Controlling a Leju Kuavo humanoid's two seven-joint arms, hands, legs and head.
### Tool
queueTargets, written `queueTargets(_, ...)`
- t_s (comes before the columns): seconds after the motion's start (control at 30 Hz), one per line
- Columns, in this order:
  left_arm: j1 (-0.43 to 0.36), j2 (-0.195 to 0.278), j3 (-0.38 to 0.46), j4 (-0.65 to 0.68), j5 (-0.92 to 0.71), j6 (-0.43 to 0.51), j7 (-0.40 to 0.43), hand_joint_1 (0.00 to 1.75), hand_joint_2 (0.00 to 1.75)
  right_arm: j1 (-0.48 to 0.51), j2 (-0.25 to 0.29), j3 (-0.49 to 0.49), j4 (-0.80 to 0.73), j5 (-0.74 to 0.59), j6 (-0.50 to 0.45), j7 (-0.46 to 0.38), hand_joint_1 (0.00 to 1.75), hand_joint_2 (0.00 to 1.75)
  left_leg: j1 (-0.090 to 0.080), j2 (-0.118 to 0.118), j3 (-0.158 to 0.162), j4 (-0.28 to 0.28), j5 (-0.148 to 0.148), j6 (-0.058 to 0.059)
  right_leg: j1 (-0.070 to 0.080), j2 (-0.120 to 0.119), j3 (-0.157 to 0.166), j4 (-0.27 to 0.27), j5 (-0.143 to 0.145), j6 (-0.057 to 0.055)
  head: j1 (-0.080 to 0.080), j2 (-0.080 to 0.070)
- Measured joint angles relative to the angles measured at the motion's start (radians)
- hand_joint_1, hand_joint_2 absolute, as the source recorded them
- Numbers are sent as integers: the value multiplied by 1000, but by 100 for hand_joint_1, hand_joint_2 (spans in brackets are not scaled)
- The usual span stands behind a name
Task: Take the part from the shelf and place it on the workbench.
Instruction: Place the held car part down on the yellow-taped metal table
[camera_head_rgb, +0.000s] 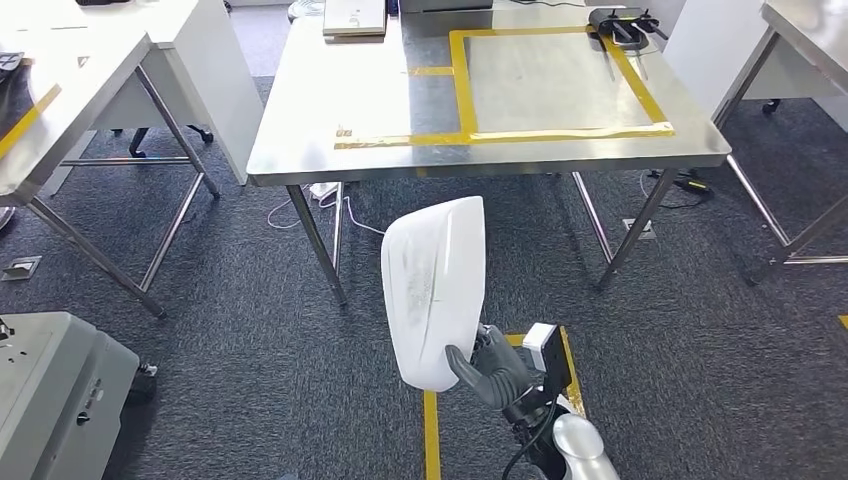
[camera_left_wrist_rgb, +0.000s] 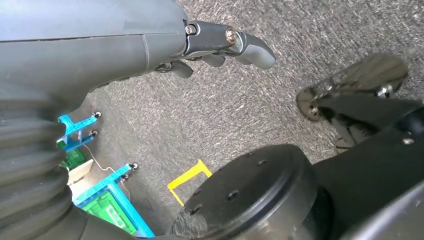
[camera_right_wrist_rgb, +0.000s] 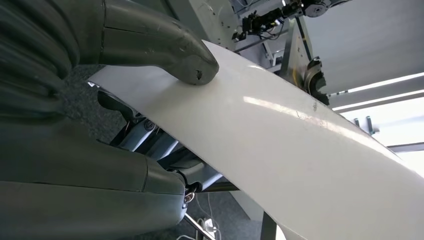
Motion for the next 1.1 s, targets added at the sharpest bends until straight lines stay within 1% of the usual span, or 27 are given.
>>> queueTargets(0.03,0,0,0,0,0,0,0,0,175,0,0,0,0,0,0,0,175,175,4,2,27,-69,44,-5,-5,0,6,3,-7,7,0,0)
queueTargets(0.07,-1,-1,0,0,0,0,0,0,175,0,0,0,0,0,0,0,175,175,4,4,55,-132,70,-11,-7,1,10,7,-15,15,-1,0)
queueTargets(0.1,-3,-1,0,0,0,0,0,0,175,-1,0,0,0,0,0,0,175,175,4,4,79,-180,84,-10,-8,1,12,11,-22,24,-3,0)
queueTargets(0.13,-4,-2,0,0,0,0,0,0,175,-1,0,0,-1,0,0,0,175,175,3,4,91,-206,85,-4,-7,2,12,13,-27,32,-4,0)
queueTargets(0.17,-4,-2,-1,1,-1,0,0,0,175,-1,0,0,-1,0,0,0,175,175,-1,2,94,-208,76,5,-5,2,12,12,-29,39,-4,0)
queueTargets(0.2,-4,-2,-1,1,-1,0,0,0,175,-1,0,0,-2,0,0,0,175,175,-2,1,95,-209,75,18,-6,2,14,9,-30,44,-5,0)
queueTargets(0.27,-3,-2,-2,0,-2,0,-1,0,175,-1,0,0,-5,0,-1,0,175,175,-3,0,98,-210,70,37,-8,2,15,18,-39,54,-2,0)
queueTargets(0.3,-3,-2,-2,0,-3,0,-2,0,175,-2,0,0,-7,0,-1,0,175,175,-3,-1,102,-211,67,46,-8,2,1,47,-53,56,-1,0)
queueTargets(0.33,-4,-2,-2,0,-3,0,-3,0,175,-2,-1,0,-8,0,-1,0,175,175,-4,-1,105,-212,64,53,-7,2,-25,98,-75,56,0,0)
queueTargets(0.4,-4,-2,-3,0,-4,0,-3,0,175,0,-1,0,-10,0,-2,0,175,175,-10,-1,111,-212,57,63,-1,2,-110,241,-123,52,1,0)
queueTargets(0.43,-4,-2,-3,0,-4,0,-3,0,175,2,-2,0,-10,0,-2,1,175,175,-14,-1,115,-212,53,67,3,2,-147,295,-132,48,1,0)
queueTargets(0.47,-3,-2,-3,0,-4,0,-3,0,175,5,-3,0,-10,1,-2,2,175,175,-19,-2,120,-211,48,70,8,2,-168,311,-119,42,1,0)
queueTargets(0.5,-3,-2,-3,0,-4,0,-3,0,175,6,-3,0,-10,1,-4,2,175,175,-24,-4,127,-211,43,72,13,2,-167,286,-87,33,1,0)
queueTargets(0.57,-3,-4,-3,0,-4,0,-3,0,175,6,-3,0,-10,4,-9,5,175,175,-31,-7,142,-212,33,74,28,3,-121,154,1,7,0,0)
queueTargets(0.6,-4,-5,-3,0,-4,0,-3,0,175,5,-3,0,-11,6,-13,6,175,175,-34,-8,147,-211,27,72,34,3,-94,90,25,-4,0,0)
queueTargets(0.63,-4,-6,-3,0,-3,0,-4,0,175,4,-3,0,-11,8,-16,7,175,175,-35,-9,149,-212,23,69,39,2,-76,48,36,-12,-1,0)
queueTargets(0.7,-5,-6,-3,0,-3,0,-5,0,175,4,-3,0,-12,12,-20,9,175,175,-34,-10,152,-215,19,60,42,2,-62,21,30,-16,-2,0)
queueTargets(0.77,-4,-5,-3,-1,-3,0,-7,0,175,4,-2,0,-16,15,-21,10,175,175,-35,-7,153,-213,15,50,37,3,-47,5,32,-19,-2,0)
queueTargets(0.8,-4,-4,-3,-2,-2,-1,-9,0,175,4,-1,0,-18,18,-21,10,175,175,-36,-4,147,-195,6,45,32,3,-35,-6,33,-21,-4,0)
queueTargets(0.83,-4,-4,-3,-2,-1,-2,-11,0,175,3,0,0,-19,20,-22,11,175,175,-36,-2,131,-160,-9,39,28,1,-23,-16,32,-23,-5,0)
queueTargets(0.9,-4,-4,-3,-1,0,-2,-12,0,175,0,0,0,-19,29,-30,12,175,175,-27,-1,60,-39,-51,26,22,-1,-6,-20,24,-25,-7,0)
queueTargets(0.93,-2,-3,-3,-1,0,-1,-13,0,175,-1,0,0,-19,37,-40,14,175,175,-22,0,22,16,-61,20,20,-1,-1,-19,18,-23,-7,0)
queueTargets(0.97,-1,-1,-3,-1,0,0,-13,0,175,-1,0,0,-19,46,-54,18,175,175,-17,0,-8,51,-59,15,16,-1,5,-17,11,-20,-7,0)
queueTargets(1.0,1,-1,-3,-1,0,0,-13,0,175,-2,0,0,-19,60,-75,25,175,175,-12,0,-16,39,-29,9,12,0,13,-14,2,-17,-7,0)
queueTargets(1.03,2,0,-3,-1,1,0,-13,0,175,-6,1,0,-19,79,-103,38,175,175,-7,1,-5,-9,16,3,8,1,22,-11,-7,-11,-7,0)
queueTargets(1.07,3,0,-3,-1,1,0,-13,0,175,-12,3,0,-18,105,-140,56,175,175,-1,4,18,-80,64,-3,5,1,30,-7,-17,-5,-8,0)
queueTargets(1.1,2,0,-3,-1,1,0,-12,0,175,-23,5,1,-16,136,-185,78,175,175,0,6,46,-150,97,-7,3,2,35,-1,-29,3,-9,0)
